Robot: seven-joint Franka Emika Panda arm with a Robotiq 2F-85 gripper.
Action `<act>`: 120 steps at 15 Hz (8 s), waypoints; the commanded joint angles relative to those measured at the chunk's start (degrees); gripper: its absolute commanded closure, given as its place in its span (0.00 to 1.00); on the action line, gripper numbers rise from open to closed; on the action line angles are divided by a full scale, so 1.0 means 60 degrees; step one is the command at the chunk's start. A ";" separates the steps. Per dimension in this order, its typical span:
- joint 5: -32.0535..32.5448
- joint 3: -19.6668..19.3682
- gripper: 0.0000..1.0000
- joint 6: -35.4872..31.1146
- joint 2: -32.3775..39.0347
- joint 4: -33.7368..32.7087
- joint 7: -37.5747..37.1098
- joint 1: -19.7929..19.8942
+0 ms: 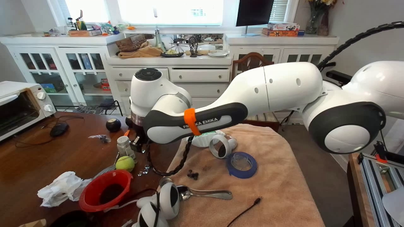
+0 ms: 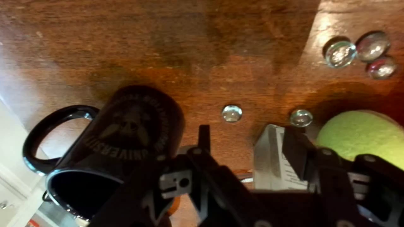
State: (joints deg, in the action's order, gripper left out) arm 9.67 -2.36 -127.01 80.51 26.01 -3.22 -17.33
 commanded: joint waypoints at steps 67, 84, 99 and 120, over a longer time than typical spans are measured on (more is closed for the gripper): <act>-0.1125 0.0776 0.45 -0.1489 0.0798 0.0178 0.0216 0.0071; -0.0949 0.0553 0.95 -0.1185 0.0914 -0.0184 0.0735 -0.0025; 0.0678 -0.1300 0.95 0.0941 -0.0818 0.0008 -0.0787 -0.0508; 0.1227 -0.2229 0.95 -0.1727 0.0215 -0.0122 -0.2344 0.0246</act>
State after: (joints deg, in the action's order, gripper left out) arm 16.38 -15.60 -134.33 80.40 25.93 -16.19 -16.06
